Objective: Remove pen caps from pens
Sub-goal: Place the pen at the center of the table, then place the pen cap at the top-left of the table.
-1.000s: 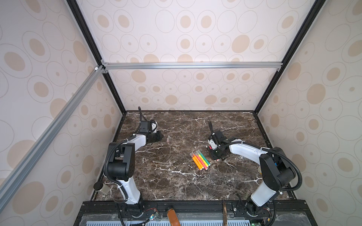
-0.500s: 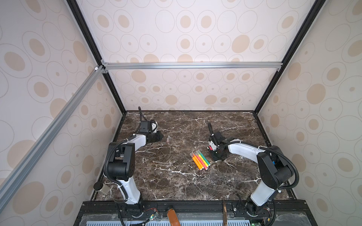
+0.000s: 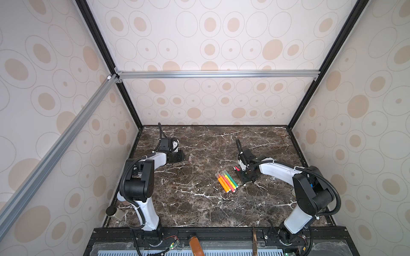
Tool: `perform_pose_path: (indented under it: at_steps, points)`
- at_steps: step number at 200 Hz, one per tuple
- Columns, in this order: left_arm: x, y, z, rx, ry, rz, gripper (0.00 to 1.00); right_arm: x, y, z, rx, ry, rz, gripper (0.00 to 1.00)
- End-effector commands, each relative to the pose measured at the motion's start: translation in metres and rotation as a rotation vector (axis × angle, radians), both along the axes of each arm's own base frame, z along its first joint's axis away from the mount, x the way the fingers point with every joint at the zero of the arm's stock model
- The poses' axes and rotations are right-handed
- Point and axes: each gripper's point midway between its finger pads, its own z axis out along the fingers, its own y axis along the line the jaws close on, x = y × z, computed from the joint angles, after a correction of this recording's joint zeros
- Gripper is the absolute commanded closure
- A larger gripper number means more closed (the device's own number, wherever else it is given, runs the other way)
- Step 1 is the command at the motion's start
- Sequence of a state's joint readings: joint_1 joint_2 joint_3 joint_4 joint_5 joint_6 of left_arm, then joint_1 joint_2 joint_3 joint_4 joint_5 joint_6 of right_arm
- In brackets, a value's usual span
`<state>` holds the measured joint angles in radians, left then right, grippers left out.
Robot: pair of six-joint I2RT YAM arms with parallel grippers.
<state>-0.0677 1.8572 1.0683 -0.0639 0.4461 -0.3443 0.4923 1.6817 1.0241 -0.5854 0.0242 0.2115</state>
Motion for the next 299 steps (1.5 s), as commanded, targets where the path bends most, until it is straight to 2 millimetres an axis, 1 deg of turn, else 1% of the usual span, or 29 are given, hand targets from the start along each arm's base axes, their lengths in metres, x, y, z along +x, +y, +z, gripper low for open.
perform_pose_path:
  at_steps: [1,20,23,32,59,87,129,143,163,187,217,263,279,299]
  points:
    - [0.005,-0.008,-0.004,-0.006,-0.013,-0.035,1.0,0.001,-0.004,0.014,-0.006,-0.031,0.001,0.68]
    - [0.005,-0.009,-0.01,-0.009,-0.006,-0.033,1.0,0.003,-0.001,0.026,0.018,-0.064,0.004,0.68]
    - [0.004,-0.012,-0.009,-0.028,-0.006,-0.046,1.0,0.004,-0.001,0.029,0.022,-0.072,0.003,0.68]
    - [0.005,-0.014,-0.011,-0.035,-0.005,-0.049,1.0,0.005,0.001,0.036,0.035,-0.088,0.005,0.68]
    - [0.007,-0.018,-0.013,-0.051,-0.009,-0.057,1.0,0.008,0.003,0.048,0.05,-0.111,0.007,0.68]
    - [0.005,-0.022,-0.017,-0.052,0.001,-0.069,1.0,0.007,0.004,0.049,0.053,-0.111,0.009,0.68]
    - [0.002,-0.021,-0.017,-0.035,0.006,-0.071,0.92,0.008,0.005,0.049,0.055,-0.104,0.011,0.68]
    - [0.001,-0.02,-0.019,-0.018,0.015,-0.067,0.9,0.009,0.007,0.05,0.058,-0.105,0.012,0.68]
    - [0.002,-0.019,-0.017,-0.014,0.012,-0.066,0.88,0.009,0.007,0.05,0.059,-0.104,0.016,0.68]
    - [0.002,-0.022,-0.009,-0.024,-0.003,-0.07,0.81,0.008,0.009,0.05,0.059,-0.101,0.022,0.68]
    - [0.005,-0.021,0.005,-0.017,-0.03,-0.066,0.75,0.007,0.015,0.05,0.066,-0.096,0.038,0.68]
    - [0.008,-0.024,0.028,-0.035,-0.071,-0.072,0.72,0.007,0.029,0.052,0.066,-0.089,0.084,0.67]
    - [0.009,-0.025,0.037,-0.04,-0.087,-0.072,0.71,0.004,0.037,0.051,0.076,-0.078,0.102,0.67]
    - [0.01,-0.026,0.053,-0.057,-0.114,-0.072,0.71,-0.003,0.052,0.048,0.087,-0.062,0.131,0.67]
